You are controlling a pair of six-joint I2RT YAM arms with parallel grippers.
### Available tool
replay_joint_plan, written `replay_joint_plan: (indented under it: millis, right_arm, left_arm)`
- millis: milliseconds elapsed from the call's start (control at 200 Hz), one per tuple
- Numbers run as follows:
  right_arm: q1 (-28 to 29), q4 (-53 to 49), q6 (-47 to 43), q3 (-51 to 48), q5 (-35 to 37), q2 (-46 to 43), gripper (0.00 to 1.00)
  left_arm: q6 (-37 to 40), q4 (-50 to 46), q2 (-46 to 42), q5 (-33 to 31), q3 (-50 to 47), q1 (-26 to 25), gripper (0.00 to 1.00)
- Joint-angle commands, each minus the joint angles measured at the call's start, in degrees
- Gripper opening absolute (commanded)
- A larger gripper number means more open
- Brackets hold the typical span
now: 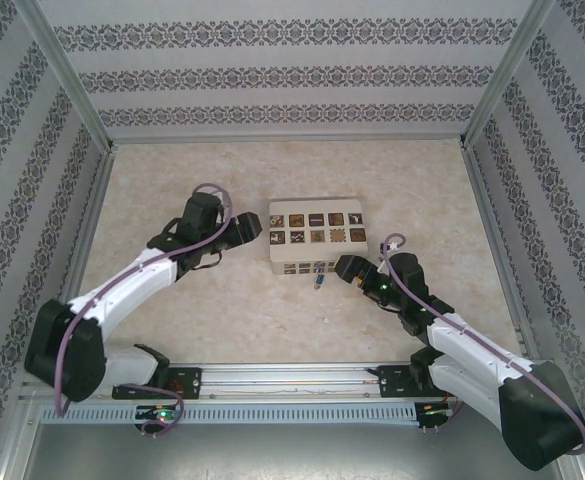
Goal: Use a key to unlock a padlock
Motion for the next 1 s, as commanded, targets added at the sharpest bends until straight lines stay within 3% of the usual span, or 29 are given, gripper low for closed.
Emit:
replay_joint_plan:
  millis: [0, 415, 994]
  right_arm:
    - [-1.1, 2.4, -1.5, 1.2, -2.0, 0.6, 0.98]
    - [-2.5, 7.4, -3.1, 2.0, -4.0, 4.8, 0.98]
    - [-2.8, 9.6, -7.2, 6.1, -6.5, 11.9, 0.98]
  left_arm:
    - [1.7, 2.9, 4.7, 5.9, 4.3, 0.6, 0.73]
    - [1.3, 2.5, 18.7, 9.8, 11.0, 0.7, 0.65]
    - [0.2, 4.6, 19.4, 9.1, 2.9, 0.6, 0.62]
